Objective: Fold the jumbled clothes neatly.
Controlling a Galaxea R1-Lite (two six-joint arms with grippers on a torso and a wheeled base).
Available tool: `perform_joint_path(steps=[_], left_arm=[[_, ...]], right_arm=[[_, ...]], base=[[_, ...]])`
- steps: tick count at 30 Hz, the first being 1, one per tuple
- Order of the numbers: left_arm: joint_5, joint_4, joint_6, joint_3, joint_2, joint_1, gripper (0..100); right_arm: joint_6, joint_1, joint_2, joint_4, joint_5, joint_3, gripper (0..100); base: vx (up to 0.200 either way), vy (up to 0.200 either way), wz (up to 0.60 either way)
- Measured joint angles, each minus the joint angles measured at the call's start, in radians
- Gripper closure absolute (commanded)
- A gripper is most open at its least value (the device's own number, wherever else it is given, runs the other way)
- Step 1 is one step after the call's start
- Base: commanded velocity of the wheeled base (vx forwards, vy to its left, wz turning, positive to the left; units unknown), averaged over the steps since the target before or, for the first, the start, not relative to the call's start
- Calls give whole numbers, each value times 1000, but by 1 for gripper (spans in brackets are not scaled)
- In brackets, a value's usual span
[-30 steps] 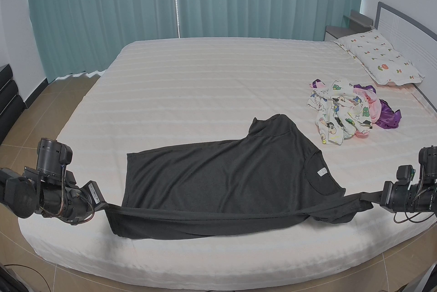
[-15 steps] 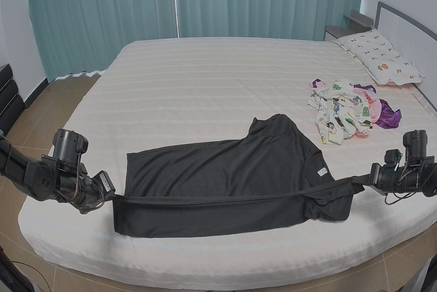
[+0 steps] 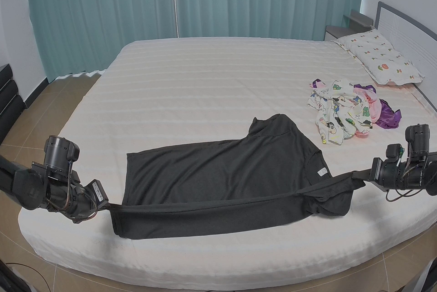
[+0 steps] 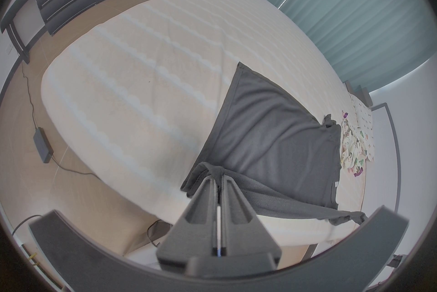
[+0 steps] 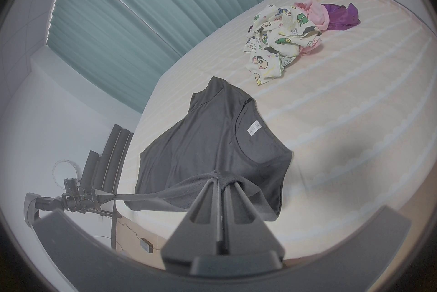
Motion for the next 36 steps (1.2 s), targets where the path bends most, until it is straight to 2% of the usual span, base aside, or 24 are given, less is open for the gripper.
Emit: perform_joint_path(steps=[8,18,29,36], left_arm=[[-11,155,30,71,-162,-1,100],[-15,153,40,179,-239,-14,100],[-6,145,42,84,-144,-16,100],[2,43,43,18,-9,-16,100]], right_arm=[[-10,0,-101,97,3,38,100],[-29,-13,-154,107,1,80,100],[-30,-16,-84,96,-3,40,100],[-29,-7,2,93,-12,-20,100]], base=[[0,0,0],[0,0,0],[0,0,0],[0,0,0]])
